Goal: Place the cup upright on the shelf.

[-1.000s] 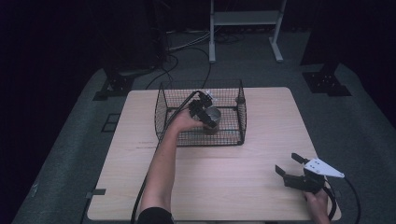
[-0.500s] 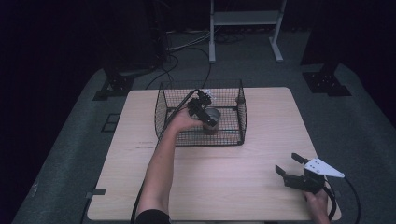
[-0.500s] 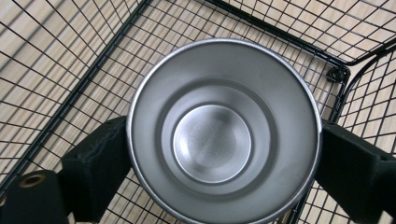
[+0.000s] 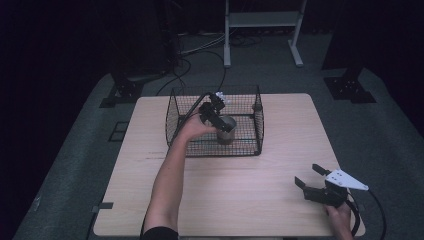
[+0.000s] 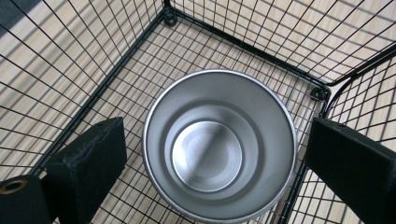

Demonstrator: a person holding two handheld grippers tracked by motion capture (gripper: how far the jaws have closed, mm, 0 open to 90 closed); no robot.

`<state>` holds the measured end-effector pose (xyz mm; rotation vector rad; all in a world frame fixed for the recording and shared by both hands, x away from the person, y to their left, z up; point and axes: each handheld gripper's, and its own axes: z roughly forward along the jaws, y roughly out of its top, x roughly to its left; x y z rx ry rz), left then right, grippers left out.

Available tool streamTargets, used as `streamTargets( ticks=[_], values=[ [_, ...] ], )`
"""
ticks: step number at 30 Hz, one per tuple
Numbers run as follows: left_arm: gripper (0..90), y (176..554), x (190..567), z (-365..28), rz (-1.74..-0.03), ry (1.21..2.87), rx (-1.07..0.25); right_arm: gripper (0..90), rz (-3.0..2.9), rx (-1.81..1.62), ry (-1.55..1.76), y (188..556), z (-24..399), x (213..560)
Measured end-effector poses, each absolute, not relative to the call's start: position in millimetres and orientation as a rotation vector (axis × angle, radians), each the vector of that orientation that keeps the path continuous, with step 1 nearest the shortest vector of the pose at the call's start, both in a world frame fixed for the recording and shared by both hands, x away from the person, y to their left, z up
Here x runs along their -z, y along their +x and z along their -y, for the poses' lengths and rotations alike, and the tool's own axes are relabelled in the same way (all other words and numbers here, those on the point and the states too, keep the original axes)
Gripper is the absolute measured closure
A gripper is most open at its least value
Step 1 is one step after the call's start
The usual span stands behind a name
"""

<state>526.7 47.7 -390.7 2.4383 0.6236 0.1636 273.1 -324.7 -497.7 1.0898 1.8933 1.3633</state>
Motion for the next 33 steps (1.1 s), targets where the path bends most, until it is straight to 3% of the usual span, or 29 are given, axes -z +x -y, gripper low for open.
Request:
streamTargets(
  ticks=[33],
  values=[
    [4.0, 486.0, 362.6, -60.7, -0.523, 2.356, -0.219, 13.5, -1.890, -1.330, 1.103, 273.4, 322.7, 497.7]
  ],
)
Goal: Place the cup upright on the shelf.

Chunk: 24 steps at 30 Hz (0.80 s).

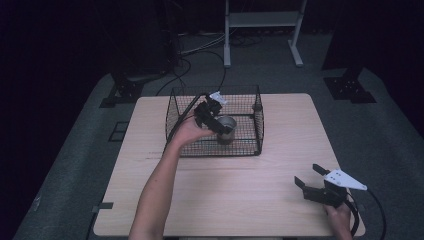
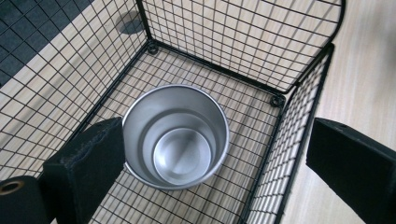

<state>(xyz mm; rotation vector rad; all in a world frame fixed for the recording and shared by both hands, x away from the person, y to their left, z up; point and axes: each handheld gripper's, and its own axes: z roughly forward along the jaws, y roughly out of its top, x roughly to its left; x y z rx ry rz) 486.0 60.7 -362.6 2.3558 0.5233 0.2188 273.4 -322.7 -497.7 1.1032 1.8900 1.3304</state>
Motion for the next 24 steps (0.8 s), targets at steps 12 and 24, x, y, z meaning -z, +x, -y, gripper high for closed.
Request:
streamTargets(
  ticks=[12, 24],
  values=[
    [4.5, 466.8, 357.2, -75.0, -0.499, 2.322, -0.236, 13.5, -1.895, -1.319, 1.108, 273.9, 321.9, 497.6],
    [4.5, 443.3, 347.7, -78.0, -0.427, 2.307, -0.252, 13.5, -1.896, -1.311, 1.109, 274.2, 321.5, 497.7]
  ],
)
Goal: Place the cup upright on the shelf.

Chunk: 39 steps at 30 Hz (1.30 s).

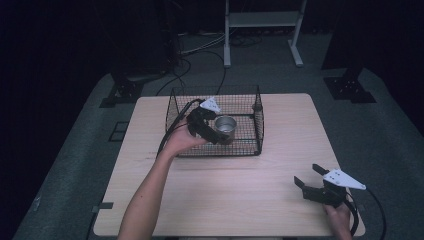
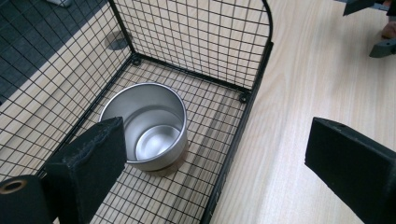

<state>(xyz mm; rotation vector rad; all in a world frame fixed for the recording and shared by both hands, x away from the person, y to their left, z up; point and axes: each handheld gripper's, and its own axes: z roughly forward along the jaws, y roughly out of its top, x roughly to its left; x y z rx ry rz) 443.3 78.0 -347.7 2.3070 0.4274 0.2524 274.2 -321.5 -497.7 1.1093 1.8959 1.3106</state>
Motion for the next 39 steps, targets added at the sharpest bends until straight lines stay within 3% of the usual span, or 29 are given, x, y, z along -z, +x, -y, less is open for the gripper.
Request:
streamTargets(
  ticks=[39],
  values=[
    [4.7, 378.4, 370.5, -118.9, -0.412, 2.249, -0.274, 13.5, -1.902, -1.273, 1.110, 275.2, 319.4, 497.7]
  ],
)
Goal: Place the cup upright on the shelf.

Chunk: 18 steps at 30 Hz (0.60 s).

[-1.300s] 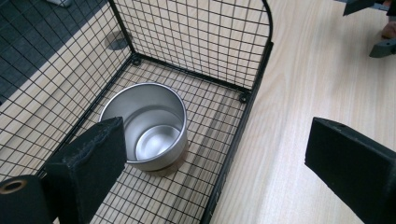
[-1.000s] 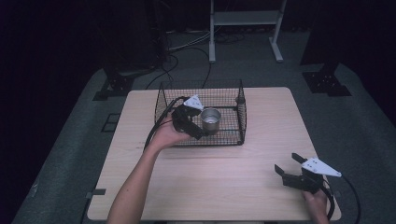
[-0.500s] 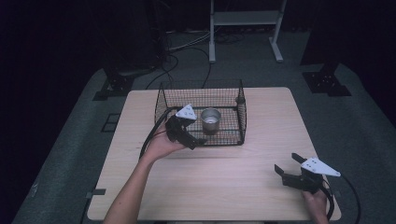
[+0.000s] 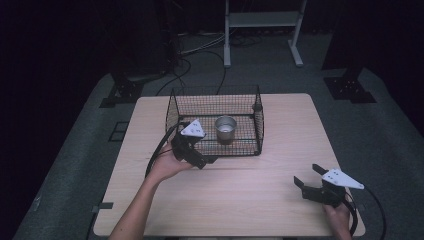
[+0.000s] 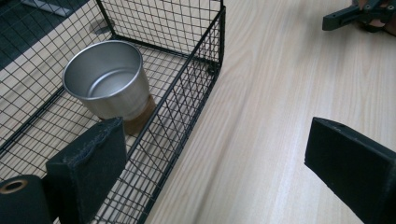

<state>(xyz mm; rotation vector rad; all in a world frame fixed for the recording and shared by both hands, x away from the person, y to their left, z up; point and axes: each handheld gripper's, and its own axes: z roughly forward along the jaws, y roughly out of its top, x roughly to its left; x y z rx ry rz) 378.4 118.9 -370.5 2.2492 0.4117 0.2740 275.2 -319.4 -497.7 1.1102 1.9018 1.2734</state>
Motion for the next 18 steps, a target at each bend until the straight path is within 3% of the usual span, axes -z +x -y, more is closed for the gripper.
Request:
streamTargets(
  ticks=[18],
  values=[
    [4.6, 349.5, 394.4, -140.3, -0.427, 2.200, -0.264, 13.5, -1.903, -1.268, 1.114, 275.3, 318.7, 497.6]
  ],
)
